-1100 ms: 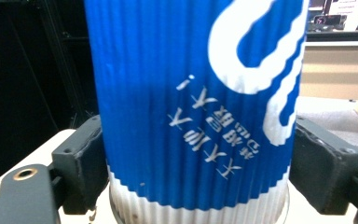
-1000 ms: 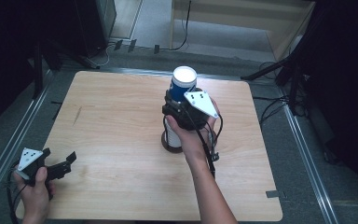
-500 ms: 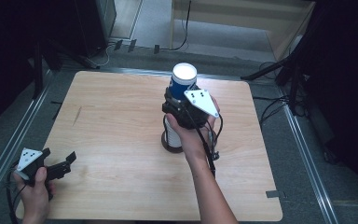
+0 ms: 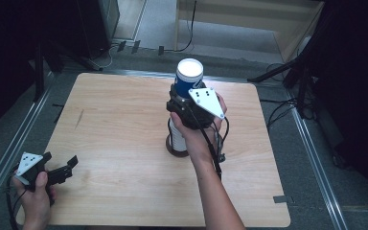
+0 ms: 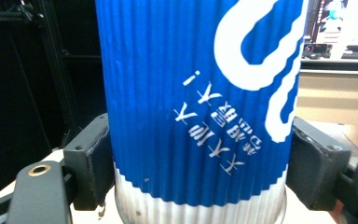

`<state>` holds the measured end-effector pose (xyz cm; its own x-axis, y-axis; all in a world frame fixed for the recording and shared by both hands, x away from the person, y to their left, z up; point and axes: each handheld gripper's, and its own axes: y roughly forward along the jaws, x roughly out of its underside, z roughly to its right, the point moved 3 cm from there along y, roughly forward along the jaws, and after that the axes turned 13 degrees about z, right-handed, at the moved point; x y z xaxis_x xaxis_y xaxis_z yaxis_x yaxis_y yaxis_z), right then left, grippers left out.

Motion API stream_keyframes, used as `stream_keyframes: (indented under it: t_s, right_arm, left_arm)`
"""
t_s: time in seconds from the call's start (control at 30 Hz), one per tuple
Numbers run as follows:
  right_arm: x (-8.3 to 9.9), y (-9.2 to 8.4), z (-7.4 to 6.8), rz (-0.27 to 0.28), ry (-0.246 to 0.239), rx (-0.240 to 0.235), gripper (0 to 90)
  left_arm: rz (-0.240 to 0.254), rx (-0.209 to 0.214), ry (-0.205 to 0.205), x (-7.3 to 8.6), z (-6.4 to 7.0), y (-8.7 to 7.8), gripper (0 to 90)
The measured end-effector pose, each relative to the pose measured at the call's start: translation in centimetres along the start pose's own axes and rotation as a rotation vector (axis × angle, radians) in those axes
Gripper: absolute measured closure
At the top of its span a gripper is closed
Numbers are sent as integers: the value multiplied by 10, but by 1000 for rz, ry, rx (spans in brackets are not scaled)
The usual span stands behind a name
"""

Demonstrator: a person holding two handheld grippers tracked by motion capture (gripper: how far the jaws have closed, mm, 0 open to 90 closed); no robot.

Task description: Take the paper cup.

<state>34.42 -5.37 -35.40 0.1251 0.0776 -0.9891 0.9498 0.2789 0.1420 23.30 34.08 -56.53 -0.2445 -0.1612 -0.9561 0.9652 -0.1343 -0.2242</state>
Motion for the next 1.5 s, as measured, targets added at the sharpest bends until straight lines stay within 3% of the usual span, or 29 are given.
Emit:
stream_keyframes:
  t_s: [1.03,1.5]
  right_arm:
    - [-34,8,-3,80,9,-8,221]
    - [-47,5,-12,115,-4,-45,227]
  left_arm:
    - [3,4,-10,0,-1,-1,20]
    - [1,8,-11,0,-1,-1,20]
